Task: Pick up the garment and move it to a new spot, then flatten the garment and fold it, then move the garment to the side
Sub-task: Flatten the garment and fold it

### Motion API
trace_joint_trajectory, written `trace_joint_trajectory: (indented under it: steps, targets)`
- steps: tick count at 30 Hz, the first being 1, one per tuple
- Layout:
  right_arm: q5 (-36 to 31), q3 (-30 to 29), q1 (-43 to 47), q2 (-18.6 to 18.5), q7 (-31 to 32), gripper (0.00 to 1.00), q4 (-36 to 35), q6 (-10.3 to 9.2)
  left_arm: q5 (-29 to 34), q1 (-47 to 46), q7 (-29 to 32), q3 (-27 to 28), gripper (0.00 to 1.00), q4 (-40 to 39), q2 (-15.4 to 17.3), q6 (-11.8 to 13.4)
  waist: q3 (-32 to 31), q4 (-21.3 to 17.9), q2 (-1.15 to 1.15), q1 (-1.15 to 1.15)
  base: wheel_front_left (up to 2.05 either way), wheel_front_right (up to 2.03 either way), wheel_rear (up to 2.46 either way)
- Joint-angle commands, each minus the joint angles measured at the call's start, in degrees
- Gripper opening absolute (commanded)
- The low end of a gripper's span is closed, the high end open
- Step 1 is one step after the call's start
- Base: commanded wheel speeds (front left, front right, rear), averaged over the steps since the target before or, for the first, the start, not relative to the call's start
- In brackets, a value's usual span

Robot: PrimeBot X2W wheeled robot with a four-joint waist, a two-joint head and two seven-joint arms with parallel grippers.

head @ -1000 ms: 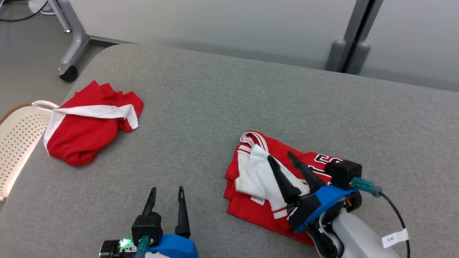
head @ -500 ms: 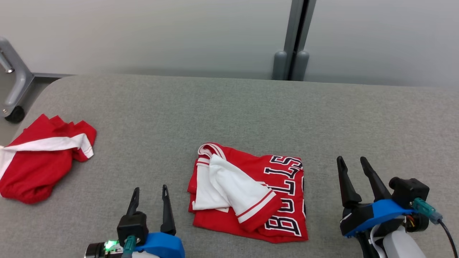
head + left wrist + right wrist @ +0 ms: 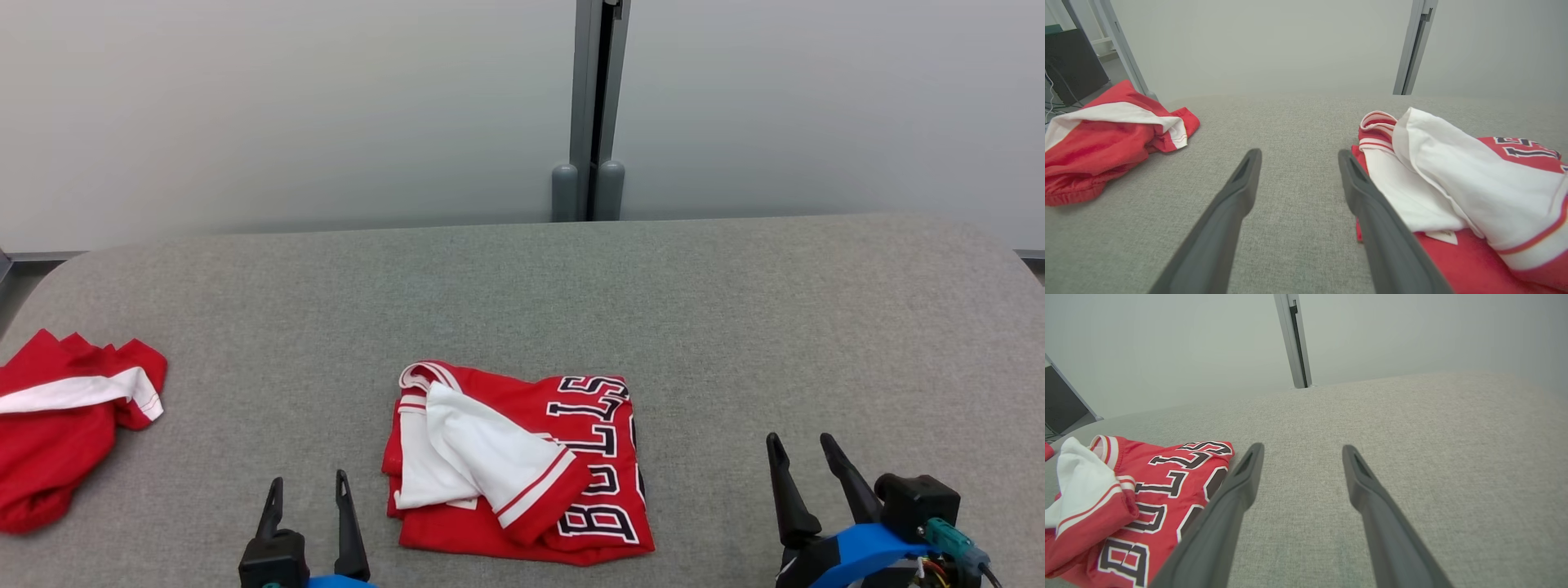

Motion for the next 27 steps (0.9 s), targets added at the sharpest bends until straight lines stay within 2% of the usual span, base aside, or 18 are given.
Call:
trace_joint_trajectory:
  steps: [1, 8, 9, 10, 11, 22, 27]
  targets:
    - [0.33, 0.28, 0.81, 0.14, -0.19, 1.00, -0.14, 0.01, 0.34, 0.34, -0.14, -0.05, 1.00, -0.05, -0.01, -0.29, -0.03, 0.00, 0.00, 0.01, 0.00, 0.00, 0.00]
    - [2.00, 2.47, -0.93, 0.13, -0.18, 1.00, 0.42, 0.01, -0.39, -1.17, -0.14, -1.51, 1.00, -0.39, -0.02, -0.56, 0.81, 1.63, 0.00, 0.01, 0.00, 0.00, 0.00]
    - [2.18, 3.17, -1.53, 0.13, -0.19, 0.95, 0.69, 0.01, -0.51, -1.28, -0.14, -1.98, 1.00, -0.35, 0.02, -0.57, 1.05, 2.18, 0.00, 0.01, 0.00, 0.00, 0.00]
    - [2.50, 4.09, -2.21, 0.12, -0.19, 0.17, 1.16, 0.01, -0.71, -1.45, -0.14, -2.25, 1.00, -0.26, 0.03, -0.53, 1.30, 2.70, 0.00, 0.01, 0.00, 0.00, 0.00]
    - [2.81, 4.71, -2.84, 0.08, -0.20, 0.00, 1.60, 0.01, -0.82, -1.76, -0.14, -2.72, 1.00, -0.23, 0.00, -0.63, 1.73, 3.41, 0.00, 0.01, 0.00, 0.00, 0.00]
    - [-0.03, 9.70, -8.97, 0.05, -0.19, 0.00, 8.60, 0.01, -1.75, -3.19, -0.14, -4.67, 1.00, -0.27, -0.01, 0.07, 5.68, 10.78, 0.00, 0.01, 0.00, 0.00, 0.00]
    - [-0.70, 10.61, -10.30, 0.00, -0.19, 0.00, 12.54, 0.01, -2.40, -3.72, -0.14, -4.83, 1.00, -0.72, -0.02, 0.44, 7.07, 12.78, 0.00, 0.01, 0.00, 0.00, 0.00]
